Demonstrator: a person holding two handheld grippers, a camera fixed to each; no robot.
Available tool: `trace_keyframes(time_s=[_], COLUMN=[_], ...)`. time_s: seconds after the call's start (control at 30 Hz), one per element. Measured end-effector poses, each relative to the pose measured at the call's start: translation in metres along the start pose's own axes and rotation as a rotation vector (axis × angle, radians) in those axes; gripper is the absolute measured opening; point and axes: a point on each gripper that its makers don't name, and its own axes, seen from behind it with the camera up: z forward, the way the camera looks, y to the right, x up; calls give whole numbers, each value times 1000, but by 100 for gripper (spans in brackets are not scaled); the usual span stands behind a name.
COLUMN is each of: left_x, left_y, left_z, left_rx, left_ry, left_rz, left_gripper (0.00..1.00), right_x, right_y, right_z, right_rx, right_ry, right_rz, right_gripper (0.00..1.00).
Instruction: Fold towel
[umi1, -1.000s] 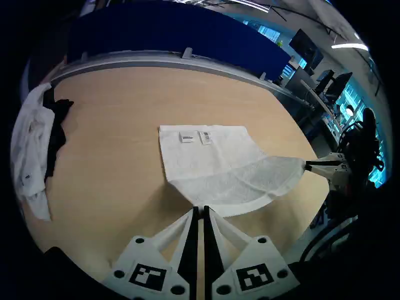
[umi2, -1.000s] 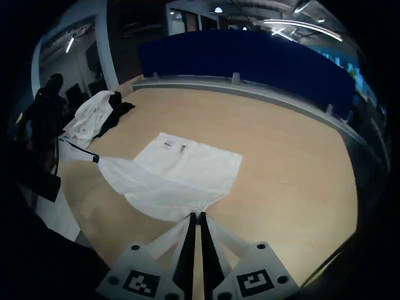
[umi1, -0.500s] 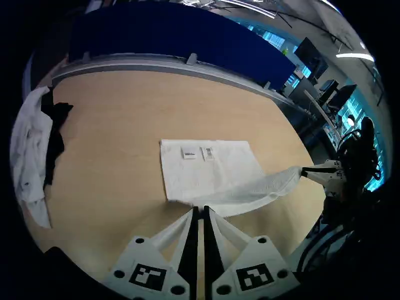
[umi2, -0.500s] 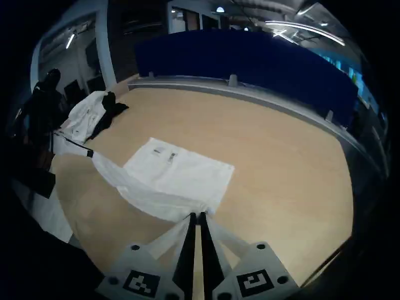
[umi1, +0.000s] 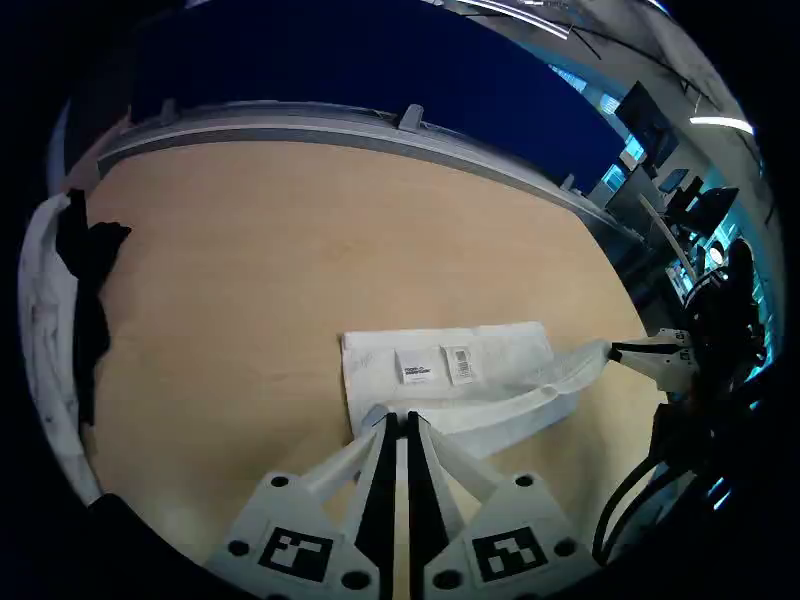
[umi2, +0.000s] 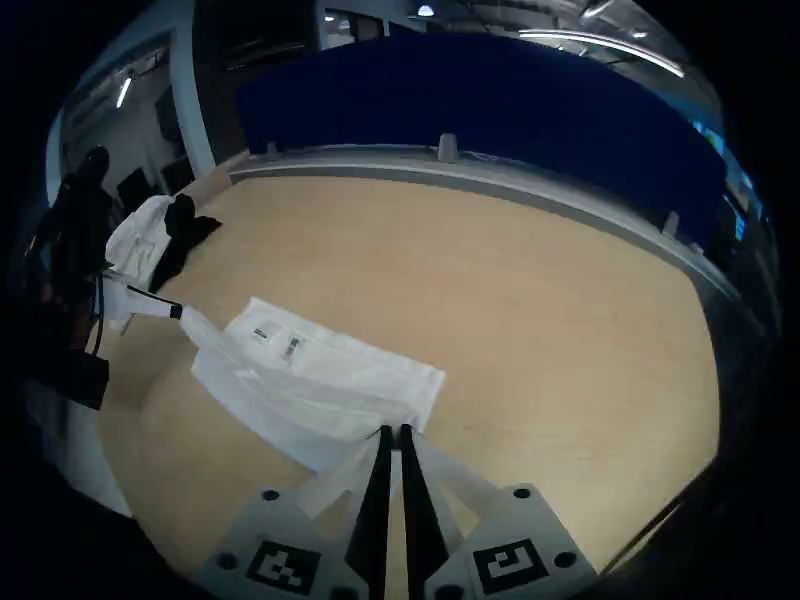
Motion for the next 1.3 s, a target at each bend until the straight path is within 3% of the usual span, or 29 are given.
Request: trace_keyframes(time_s=[0.3, 0.63, 0.77, 0.83, 0.9, 0.97, 1.17, 1.3], left_x=[3, 5, 3, 4, 4, 5, 4, 1], left_y=[-10, -27, -33, -38, -42, -48, -52, -50], left_z=[33, 53, 54, 52, 49, 46, 34, 28], left_rx=[16, 70, 96, 109, 124, 138, 148, 139], left_ry=[-11, 9, 11, 11, 14, 18, 32, 35], left_rz=[-12, -16, -3, 10, 22, 33, 35, 26], left_gripper=[7, 12, 25, 40, 67, 80, 84, 84], right_x=[-7, -6, -4, -1, 2, 3, -3, -10], right_y=[12, 19, 25, 27, 30, 33, 31, 27], right_z=[27, 51, 54, 52, 50, 47, 37, 33], right_rx=[-19, -66, -89, -98, -106, -114, -111, -105], right_ry=[-36, -28, -19, -5, 8, 21, 25, 19], right_rz=[-7, -30, -21, -12, -4, 3, 3, -9], right_gripper=[6, 13, 24, 32, 42, 52, 72, 73])
